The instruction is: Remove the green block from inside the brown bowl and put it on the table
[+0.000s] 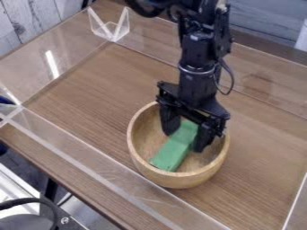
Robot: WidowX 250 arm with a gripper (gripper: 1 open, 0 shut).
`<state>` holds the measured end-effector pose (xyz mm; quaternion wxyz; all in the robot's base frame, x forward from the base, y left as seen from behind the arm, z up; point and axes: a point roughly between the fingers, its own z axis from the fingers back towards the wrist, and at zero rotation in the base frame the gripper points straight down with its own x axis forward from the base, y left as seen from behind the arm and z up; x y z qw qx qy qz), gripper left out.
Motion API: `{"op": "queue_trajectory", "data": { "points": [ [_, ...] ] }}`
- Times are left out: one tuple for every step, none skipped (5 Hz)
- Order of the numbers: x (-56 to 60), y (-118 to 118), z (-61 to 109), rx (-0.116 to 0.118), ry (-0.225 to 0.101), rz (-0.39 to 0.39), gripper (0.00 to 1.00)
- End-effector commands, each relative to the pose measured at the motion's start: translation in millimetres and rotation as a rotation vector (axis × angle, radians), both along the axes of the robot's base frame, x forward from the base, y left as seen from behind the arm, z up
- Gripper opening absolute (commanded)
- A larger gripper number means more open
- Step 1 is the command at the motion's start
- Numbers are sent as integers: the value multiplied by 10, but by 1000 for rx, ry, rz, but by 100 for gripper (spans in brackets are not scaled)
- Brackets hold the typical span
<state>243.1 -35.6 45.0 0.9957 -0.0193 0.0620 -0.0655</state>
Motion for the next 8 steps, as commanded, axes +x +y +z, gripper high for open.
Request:
{"op": "queue_trajectory", "data": {
  "points": [
    [83, -7, 150, -14, -71, -5, 100],
    [88, -6, 148, -16, -75, -3, 100],
    [94, -5, 142, -17, -78, -2, 100],
    [91, -1, 112, -17, -74, 0, 0],
    [89, 0, 134, -18, -72, 1, 0],
    [89, 4, 171, -21, -71, 3, 0],
    [107, 19, 284, -23, -79, 4, 0],
    [178, 66, 510, -22, -110, 14, 0]
  ]
}}
